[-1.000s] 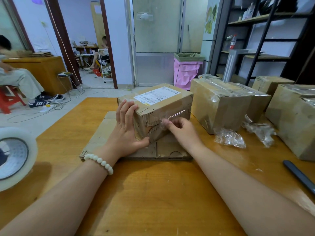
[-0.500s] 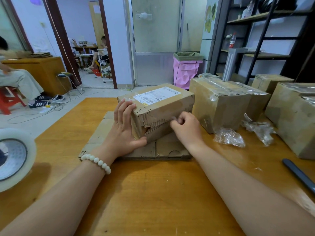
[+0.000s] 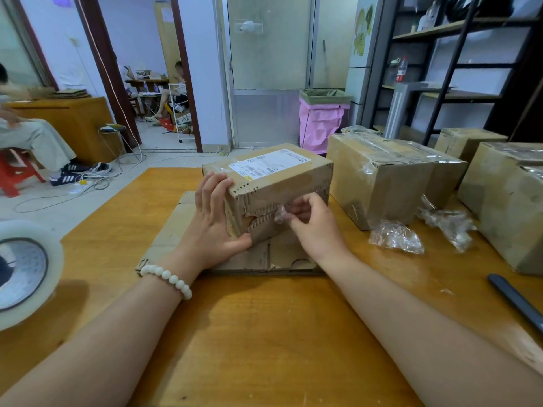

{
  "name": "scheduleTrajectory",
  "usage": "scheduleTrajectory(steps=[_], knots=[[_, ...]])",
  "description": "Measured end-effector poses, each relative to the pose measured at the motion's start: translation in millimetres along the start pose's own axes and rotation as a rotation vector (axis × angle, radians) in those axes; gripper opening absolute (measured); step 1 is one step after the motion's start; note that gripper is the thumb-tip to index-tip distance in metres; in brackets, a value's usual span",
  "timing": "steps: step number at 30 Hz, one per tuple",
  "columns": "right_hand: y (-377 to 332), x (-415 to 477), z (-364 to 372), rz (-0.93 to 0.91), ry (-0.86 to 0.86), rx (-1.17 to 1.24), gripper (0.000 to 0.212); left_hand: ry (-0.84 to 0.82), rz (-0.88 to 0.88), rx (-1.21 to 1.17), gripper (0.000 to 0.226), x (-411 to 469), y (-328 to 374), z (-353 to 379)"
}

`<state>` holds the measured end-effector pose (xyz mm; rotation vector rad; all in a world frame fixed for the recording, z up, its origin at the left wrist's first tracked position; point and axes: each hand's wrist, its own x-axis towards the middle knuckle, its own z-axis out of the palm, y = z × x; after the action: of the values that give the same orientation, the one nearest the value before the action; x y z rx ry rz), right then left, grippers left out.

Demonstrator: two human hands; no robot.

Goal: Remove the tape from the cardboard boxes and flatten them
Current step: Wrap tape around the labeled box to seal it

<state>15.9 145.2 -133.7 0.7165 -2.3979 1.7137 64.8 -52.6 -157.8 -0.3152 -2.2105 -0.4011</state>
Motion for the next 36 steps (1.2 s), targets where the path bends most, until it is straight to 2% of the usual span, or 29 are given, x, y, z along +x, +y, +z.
scheduleTrajectory(steps=[9,12,17,19,22,24,27,29,32,36], knots=[[8.0,8.7,2.0,0.064,0.007,-0.146,0.017,-0.014,-0.01,-0.009,0.074,-1.4,3.4,3.3],[8.2,10.1,-1.4,0.015,0.012,-0.183,0.016,0.057,-0.014,0.032,0.07,0.0,3.2,6.6],[12.0,12.2,-12.4,-0.053,0.14,-0.114,0.034,0.184,-0.026,0.035,0.056,3.5,4.4,5.1],[9.5,9.8,-9.3,-0.113,0.1,-0.185,0.037,0.177,-0.043,0.005,0.055,2.8,4.5,3.1],[7.9,4.9,2.3,-0.159,-0.067,-0.226,0.018,0.145,-0.033,-0.034,0.057,-0.1,3.9,0.9],[9.5,3.0,6.1,-0.174,-0.12,-0.229,0.012,0.141,-0.02,-0.037,0.06,-1.0,2.3,-0.6],[8.9,3.6,3.9,-0.171,-0.055,-0.13,0.014,0.187,-0.007,0.013,0.061,0.0,0.5,0.4],[6.6,4.5,2.1,-0.1,-0.025,-0.048,0.019,0.229,-0.002,0.049,0.055,1.6,0.2,1.4],[6.2,7.4,-0.4,-0.061,0.035,-0.091,0.009,0.254,0.004,0.056,0.048,2.7,2.1,-0.2],[5.7,6.9,-2.5,-0.031,0.17,-0.05,0.01,0.251,0.004,0.062,0.044,2.6,6.1,-3.0]])
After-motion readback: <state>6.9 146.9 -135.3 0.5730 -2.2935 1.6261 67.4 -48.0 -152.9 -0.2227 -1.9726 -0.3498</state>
